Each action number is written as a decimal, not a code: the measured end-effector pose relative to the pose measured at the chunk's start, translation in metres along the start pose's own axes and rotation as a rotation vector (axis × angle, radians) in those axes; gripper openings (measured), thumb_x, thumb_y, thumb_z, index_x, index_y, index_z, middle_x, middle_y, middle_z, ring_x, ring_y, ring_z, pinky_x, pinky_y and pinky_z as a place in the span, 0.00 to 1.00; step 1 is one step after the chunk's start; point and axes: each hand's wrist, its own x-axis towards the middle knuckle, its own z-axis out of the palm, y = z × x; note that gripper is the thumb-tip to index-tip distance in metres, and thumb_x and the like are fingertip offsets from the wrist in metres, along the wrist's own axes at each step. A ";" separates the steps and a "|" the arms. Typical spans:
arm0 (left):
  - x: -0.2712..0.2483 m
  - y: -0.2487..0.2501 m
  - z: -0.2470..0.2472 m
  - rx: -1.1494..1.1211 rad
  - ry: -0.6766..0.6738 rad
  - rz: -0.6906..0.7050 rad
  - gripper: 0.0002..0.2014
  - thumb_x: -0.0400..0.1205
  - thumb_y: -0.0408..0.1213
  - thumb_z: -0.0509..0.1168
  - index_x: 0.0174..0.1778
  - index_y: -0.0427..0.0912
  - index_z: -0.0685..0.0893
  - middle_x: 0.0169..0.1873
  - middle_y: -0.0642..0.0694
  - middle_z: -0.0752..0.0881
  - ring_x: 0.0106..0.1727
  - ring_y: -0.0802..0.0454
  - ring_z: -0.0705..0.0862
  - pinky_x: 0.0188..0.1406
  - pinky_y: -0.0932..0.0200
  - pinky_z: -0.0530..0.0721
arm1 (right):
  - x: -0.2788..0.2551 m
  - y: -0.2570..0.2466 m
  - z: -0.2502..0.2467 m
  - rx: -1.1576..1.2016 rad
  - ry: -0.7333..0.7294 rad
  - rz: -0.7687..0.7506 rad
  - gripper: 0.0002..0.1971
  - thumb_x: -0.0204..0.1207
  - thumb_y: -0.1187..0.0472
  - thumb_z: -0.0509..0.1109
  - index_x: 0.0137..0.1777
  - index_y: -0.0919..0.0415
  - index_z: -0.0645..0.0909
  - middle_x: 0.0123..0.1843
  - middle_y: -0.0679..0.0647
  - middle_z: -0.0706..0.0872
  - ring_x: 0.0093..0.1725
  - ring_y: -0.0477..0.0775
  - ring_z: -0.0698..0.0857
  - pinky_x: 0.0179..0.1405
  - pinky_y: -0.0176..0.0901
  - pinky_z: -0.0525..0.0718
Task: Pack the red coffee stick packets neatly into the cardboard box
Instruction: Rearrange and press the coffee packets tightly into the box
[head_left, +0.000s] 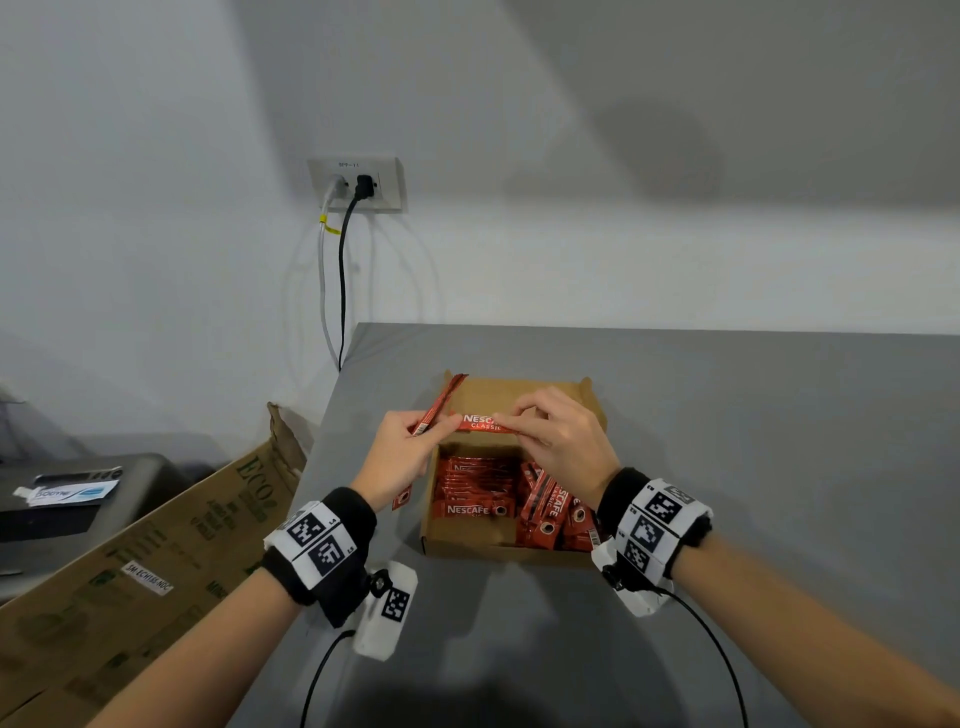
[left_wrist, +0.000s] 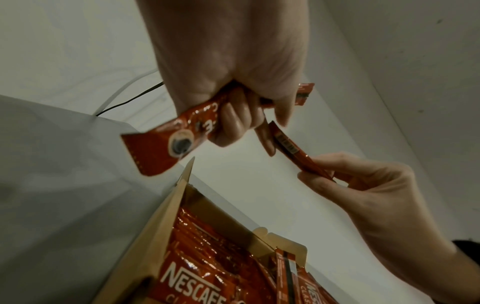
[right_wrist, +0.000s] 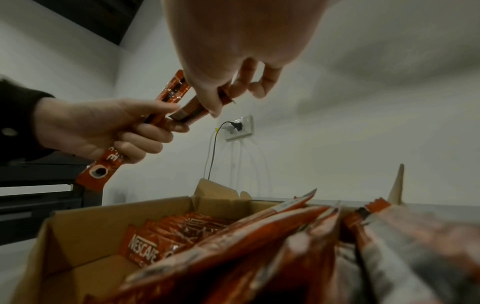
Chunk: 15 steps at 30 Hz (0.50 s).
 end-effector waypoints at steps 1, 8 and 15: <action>-0.001 0.001 0.001 0.022 0.004 0.008 0.13 0.82 0.36 0.64 0.30 0.42 0.81 0.13 0.55 0.73 0.14 0.62 0.67 0.16 0.69 0.65 | -0.001 0.001 0.000 0.000 -0.031 0.008 0.12 0.72 0.59 0.68 0.53 0.58 0.88 0.45 0.53 0.86 0.39 0.49 0.80 0.37 0.39 0.82; -0.008 0.008 0.004 0.065 0.038 0.111 0.09 0.82 0.28 0.62 0.38 0.39 0.83 0.14 0.59 0.79 0.18 0.68 0.78 0.21 0.79 0.70 | -0.002 -0.002 -0.004 0.189 -0.296 0.326 0.24 0.75 0.45 0.61 0.67 0.56 0.79 0.58 0.48 0.83 0.55 0.40 0.76 0.57 0.36 0.75; -0.007 -0.011 -0.016 0.236 0.055 0.162 0.05 0.80 0.34 0.67 0.42 0.47 0.89 0.23 0.64 0.84 0.29 0.67 0.82 0.33 0.76 0.73 | 0.005 -0.019 0.000 0.133 -0.585 0.369 0.11 0.78 0.56 0.69 0.57 0.55 0.86 0.48 0.46 0.83 0.51 0.44 0.76 0.53 0.34 0.71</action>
